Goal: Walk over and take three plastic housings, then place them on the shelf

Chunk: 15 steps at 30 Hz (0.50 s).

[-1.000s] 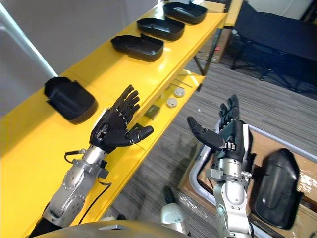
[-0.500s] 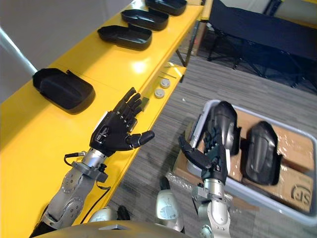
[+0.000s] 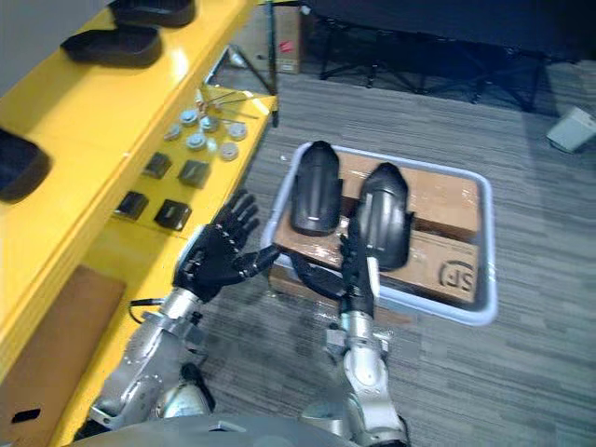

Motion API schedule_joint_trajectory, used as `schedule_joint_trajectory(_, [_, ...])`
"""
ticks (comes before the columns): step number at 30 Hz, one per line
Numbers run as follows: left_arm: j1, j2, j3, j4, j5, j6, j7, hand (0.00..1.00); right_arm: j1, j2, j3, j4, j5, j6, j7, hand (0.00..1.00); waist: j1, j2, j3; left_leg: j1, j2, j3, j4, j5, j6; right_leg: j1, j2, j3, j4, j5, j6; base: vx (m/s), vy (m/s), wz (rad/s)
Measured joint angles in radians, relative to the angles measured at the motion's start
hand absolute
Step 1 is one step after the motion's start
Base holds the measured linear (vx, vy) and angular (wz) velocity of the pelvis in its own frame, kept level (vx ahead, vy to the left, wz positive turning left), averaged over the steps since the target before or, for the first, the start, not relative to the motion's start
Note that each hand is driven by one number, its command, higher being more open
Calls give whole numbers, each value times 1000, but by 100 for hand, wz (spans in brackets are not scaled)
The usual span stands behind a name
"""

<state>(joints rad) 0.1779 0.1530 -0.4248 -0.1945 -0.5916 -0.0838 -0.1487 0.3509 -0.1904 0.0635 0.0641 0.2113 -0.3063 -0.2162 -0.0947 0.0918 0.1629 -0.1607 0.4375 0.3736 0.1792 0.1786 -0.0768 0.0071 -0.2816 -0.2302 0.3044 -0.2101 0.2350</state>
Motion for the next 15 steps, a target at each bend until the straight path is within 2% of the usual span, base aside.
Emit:
schedule_joint_trajectory(2, [30, 1, -10, -27, 0, 1, -32, 100, 43, -13, -55, -3, 15, -8, 2, 100, -7, -9, -2, 51, -43, -23, -11, -38, -38, -6, 3, 21, 14, -9, -18, -20, -211, -40])
schedule_joint_trajectory(4, [61, 2, -7, -72, -2, 0, -34, 100, 60, -14, -86, -23, 50, -11, 3, 100, -4, -11, -2, 94, -107, -57, -28, -151, -42, -42, 6, 70, 21, -11, -28, -21, -11, -68])
schedule_joint_trajectory(7, [89, 8, 15, -80, -17, 0, -29, 100, 55, -13, -68, -43, 48, -11, 15, 100, 38, -22, -7, 94, -170, -153, -5, -231, -90, -89, -3, 153, 1, 15, -22, -65, 96, -70])
schedule_joint_trajectory(8, [105, 15, 23, -80, -35, 0, -29, 100, 49, -12, -56, -43, 42, -10, 12, 100, 43, -32, -13, 87, -188, -165, 10, -247, -93, -96, -13, 166, -22, 33, -17, -98, 158, -59])
schedule_joint_trajectory(9, [117, 26, 35, -80, -36, 0, -33, 100, 34, -5, -45, -42, 36, -6, -7, 100, 43, -44, -22, 71, -207, -164, 14, -253, -99, -103, -27, 173, -51, 60, -9, -90, 158, -39])
schedule_joint_trajectory(11, [119, 37, 62, -79, -38, 0, -52, 100, -25, -3, -37, -27, 23, 3, -33, 100, 61, -52, -26, 47, -230, -169, 7, -259, -106, -134, -34, 167, -101, 141, -16, -82, 153, -43])
schedule_joint_trajectory(12, [113, 46, 82, -78, -36, -1, -68, 100, -85, -4, -46, -9, 6, 5, -55, 100, 71, -66, -17, 21, -241, -180, 13, -253, -91, -148, -36, 153, -137, 194, -19, -71, 120, -37])
schedule_joint_trajectory(15, [72, 55, 110, -33, -34, -3, -83, 100, -245, -5, -109, 103, -3, 11, -143, 100, 73, -92, 8, -11, -247, -184, 26, -237, -84, -140, -35, 116, -220, 300, -31, -111, 99, -11])
